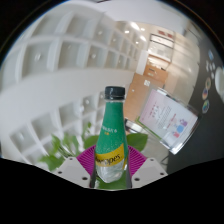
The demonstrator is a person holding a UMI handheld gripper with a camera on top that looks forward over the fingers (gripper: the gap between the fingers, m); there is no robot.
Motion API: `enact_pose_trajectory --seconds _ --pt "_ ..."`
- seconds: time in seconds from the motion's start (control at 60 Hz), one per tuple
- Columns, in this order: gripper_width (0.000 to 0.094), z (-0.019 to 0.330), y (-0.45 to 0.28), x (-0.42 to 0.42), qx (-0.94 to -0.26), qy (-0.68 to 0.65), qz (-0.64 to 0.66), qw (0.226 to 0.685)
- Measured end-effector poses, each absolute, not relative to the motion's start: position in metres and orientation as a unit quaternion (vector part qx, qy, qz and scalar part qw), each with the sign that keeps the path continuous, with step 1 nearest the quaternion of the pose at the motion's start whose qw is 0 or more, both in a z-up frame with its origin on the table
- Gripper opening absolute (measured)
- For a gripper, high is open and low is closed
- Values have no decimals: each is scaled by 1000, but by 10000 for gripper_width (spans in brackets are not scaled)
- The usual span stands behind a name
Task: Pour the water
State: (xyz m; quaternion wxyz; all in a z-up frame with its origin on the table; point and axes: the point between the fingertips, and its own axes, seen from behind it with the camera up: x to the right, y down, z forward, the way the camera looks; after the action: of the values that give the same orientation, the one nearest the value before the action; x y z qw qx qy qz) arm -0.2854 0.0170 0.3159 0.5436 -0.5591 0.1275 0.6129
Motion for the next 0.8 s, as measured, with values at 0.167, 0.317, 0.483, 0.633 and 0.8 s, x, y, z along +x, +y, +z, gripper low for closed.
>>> enact_pose_trajectory --seconds 0.167,0.317,0.483,0.633,0.8 --pt "414 325 62 -201 -410 283 764 410" --pt "415 283 103 -142 -329 391 792 334" --pt "413 246 115 -103 -288 445 797 290" --pt "414 234 127 -96 -297 451 794 281" --pt "413 263 117 -88 -350 409 778 324"
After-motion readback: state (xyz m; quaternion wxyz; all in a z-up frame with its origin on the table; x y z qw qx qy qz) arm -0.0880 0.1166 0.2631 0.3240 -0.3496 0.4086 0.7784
